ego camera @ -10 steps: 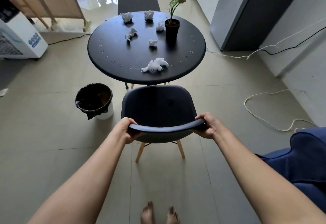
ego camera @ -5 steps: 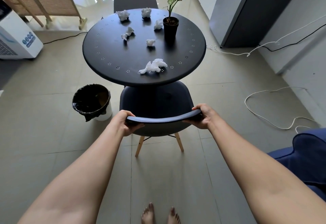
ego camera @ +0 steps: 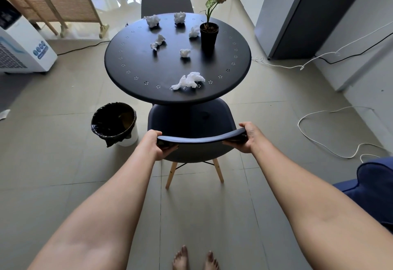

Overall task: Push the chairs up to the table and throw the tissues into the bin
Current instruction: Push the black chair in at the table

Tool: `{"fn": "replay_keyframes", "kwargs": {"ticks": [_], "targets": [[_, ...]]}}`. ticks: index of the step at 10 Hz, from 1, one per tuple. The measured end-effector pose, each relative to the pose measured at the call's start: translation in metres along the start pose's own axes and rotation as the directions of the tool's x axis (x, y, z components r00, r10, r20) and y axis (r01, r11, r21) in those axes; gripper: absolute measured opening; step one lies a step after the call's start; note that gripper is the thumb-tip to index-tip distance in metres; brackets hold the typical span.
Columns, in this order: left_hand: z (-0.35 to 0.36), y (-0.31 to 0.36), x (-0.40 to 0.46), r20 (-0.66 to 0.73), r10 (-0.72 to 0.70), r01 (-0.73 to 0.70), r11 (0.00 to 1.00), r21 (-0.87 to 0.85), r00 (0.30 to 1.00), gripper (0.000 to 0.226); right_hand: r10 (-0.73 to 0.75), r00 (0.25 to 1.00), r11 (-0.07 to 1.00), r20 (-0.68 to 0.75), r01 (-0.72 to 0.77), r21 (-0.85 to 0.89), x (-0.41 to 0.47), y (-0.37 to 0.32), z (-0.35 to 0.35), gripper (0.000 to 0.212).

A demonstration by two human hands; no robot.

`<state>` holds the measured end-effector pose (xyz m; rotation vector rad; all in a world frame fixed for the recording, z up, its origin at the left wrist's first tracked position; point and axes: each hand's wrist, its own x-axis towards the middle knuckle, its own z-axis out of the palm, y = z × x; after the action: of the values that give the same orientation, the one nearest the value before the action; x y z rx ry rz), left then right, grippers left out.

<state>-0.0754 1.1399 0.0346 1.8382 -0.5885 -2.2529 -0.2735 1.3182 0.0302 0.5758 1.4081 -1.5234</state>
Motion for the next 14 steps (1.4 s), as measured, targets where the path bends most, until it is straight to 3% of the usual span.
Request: {"fn": "replay_keyframes", "kwargs": {"ticks": [2, 3, 4, 5, 6, 7, 9, 11, 12, 13, 14], "targets": [[-0.014, -0.006, -0.017, -0.007, 0.073, -0.072, 0.993, 0.098, 0.997, 0.039, -0.109, 0.991, 0.986, -0.079, 0.097, -0.136, -0.012, 0.019, -0.003, 0.045], [-0.027, -0.020, -0.020, -0.178, 0.217, -0.145, 0.926, 0.349, 0.960, 0.045, -0.199, 0.965, 0.894, -0.171, 0.108, -0.434, -0.019, 0.046, -0.014, 0.055], [-0.042, -0.031, -0.024, -0.255, 0.297, -0.121, 0.834, 0.538, 0.920, 0.050, -0.226, 0.957, 0.819, -0.181, 0.086, -0.567, -0.025, 0.064, -0.016, 0.045], [-0.072, -0.043, -0.025, -0.207, 0.368, -0.124, 0.701, 0.702, 0.906, 0.055, -0.230, 0.973, 0.509, -0.031, 0.093, -0.856, -0.028, 0.088, -0.007, 0.023], [-0.103, -0.047, -0.030, -0.177, 0.381, -0.103, 0.611, 0.785, 0.908, 0.058, -0.219, 0.975, 0.264, 0.042, 0.101, -0.959, -0.036, 0.103, 0.009, 0.032], [-0.148, -0.051, -0.032, -0.180, 0.341, -0.086, 0.638, 0.765, 0.923, 0.058, -0.121, 0.977, -0.024, 0.174, 0.172, -0.985, -0.040, 0.141, 0.044, 0.025], [-0.250, -0.033, -0.032, -0.227, 0.292, -0.024, 0.660, 0.751, 0.929, 0.057, 0.117, 0.954, -0.240, 0.275, 0.296, -0.925, -0.063, 0.214, 0.143, 0.042], [-0.365, 0.008, -0.031, -0.307, 0.327, -0.017, 0.709, 0.705, 0.894, 0.048, 0.114, 0.924, -0.365, 0.365, 0.381, -0.850, -0.078, 0.289, 0.259, 0.029], [-0.407, 0.026, -0.033, -0.319, 0.320, -0.013, 0.724, 0.690, 0.892, 0.048, 0.113, 0.921, -0.375, 0.374, 0.388, -0.842, -0.083, 0.321, 0.306, 0.027], [-0.459, 0.055, -0.031, -0.326, 0.319, -0.002, 0.718, 0.696, 0.890, 0.051, 0.144, 0.903, -0.373, 0.404, 0.428, -0.824, -0.093, 0.359, 0.371, 0.038], [-0.485, 0.075, -0.025, -0.339, 0.314, 0.008, 0.723, 0.690, 0.887, 0.054, 0.179, 0.887, -0.403, 0.426, 0.461, -0.791, -0.095, 0.373, 0.406, 0.031]]}}
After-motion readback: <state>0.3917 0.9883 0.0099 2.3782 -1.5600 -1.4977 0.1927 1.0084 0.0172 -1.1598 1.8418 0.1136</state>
